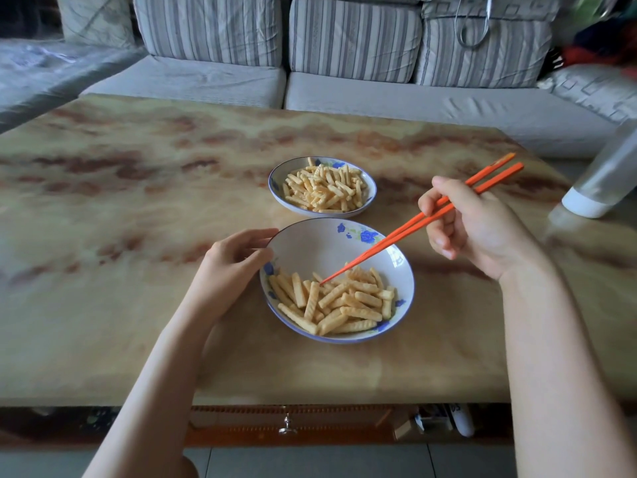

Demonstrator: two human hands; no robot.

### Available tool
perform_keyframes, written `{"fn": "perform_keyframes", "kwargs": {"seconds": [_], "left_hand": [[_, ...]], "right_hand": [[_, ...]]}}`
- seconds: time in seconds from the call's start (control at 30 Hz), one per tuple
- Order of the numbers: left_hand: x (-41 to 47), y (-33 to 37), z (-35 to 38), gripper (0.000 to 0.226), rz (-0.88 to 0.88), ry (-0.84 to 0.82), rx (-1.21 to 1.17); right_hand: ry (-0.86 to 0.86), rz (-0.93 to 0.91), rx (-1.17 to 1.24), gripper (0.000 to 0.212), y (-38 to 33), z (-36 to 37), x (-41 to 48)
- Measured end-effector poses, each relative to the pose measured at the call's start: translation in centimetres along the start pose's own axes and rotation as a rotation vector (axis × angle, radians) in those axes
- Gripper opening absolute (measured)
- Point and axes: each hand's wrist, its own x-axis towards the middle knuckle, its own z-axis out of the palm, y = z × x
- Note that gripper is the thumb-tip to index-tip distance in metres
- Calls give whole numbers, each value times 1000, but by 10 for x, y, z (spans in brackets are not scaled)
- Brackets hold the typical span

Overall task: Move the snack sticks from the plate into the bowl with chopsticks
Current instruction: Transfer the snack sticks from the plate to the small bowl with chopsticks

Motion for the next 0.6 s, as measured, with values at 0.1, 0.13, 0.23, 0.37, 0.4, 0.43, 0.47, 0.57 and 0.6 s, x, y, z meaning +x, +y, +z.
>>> {"fn": "perform_keyframes", "kwargs": {"seconds": [0.1, 0.13, 0.23, 0.37, 0.4, 0.43, 0.47, 0.57, 0.6], "left_hand": [[0, 0, 0, 33, -5, 0, -4], [1, -1, 0, 33, -6, 1, -4], [0, 0, 0, 33, -2, 2, -8], [0, 1, 0, 35, -4, 4, -10], [0, 1, 0, 36, -5, 5, -6], [0, 1, 0, 36, -6, 7, -1], [0, 0, -1, 35, -6, 10, 4], [0, 0, -1, 33, -8, 10, 10], [0, 0, -1, 34, -8, 9, 9]], "right_hand": [[47, 2, 25, 40, 2, 1, 2], [72, 1, 42, 40, 2, 1, 3], [156, -22, 126, 43, 2, 1, 5], [275, -97, 291, 47, 2, 6, 10], [315, -119, 313, 44, 1, 8, 11], [357, -137, 335, 41, 1, 10, 12], [399, -152, 357, 40, 1, 13, 13], [495, -175, 371, 38, 4, 21, 19], [514, -178, 360, 37, 7, 23, 21]]}}
